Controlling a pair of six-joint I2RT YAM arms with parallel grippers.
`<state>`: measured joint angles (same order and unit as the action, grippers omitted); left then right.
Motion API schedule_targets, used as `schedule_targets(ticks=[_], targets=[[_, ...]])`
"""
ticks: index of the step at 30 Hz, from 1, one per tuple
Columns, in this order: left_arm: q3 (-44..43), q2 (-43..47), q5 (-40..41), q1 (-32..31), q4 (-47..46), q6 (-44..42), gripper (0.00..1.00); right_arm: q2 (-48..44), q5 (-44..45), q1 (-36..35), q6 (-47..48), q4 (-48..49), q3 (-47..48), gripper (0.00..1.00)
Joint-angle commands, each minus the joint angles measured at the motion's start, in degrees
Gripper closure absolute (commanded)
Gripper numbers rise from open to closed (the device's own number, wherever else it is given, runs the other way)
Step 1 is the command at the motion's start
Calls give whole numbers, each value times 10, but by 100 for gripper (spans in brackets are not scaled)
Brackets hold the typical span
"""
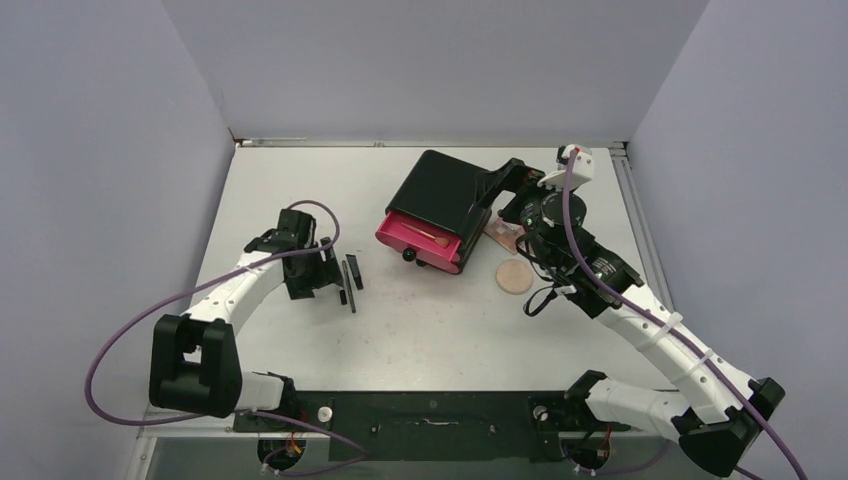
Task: Organize the makeup
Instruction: Pick up the lipstick at the center of the board.
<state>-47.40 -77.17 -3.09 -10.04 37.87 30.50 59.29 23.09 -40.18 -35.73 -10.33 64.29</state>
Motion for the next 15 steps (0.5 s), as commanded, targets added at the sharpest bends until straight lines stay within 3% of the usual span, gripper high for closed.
schedule_targets(ticks=[1, 7, 15], targets=[[-72, -29, 53, -1, 1, -6, 34, 10, -9, 5, -18, -6, 9, 5], [-80, -83, 61, -1, 6, -27, 51, 21, -29, 12, -22, -10, 12, 14], [-77, -96, 37, -8, -6, -32, 46, 40, -41, 18, -32, -17, 14, 13]])
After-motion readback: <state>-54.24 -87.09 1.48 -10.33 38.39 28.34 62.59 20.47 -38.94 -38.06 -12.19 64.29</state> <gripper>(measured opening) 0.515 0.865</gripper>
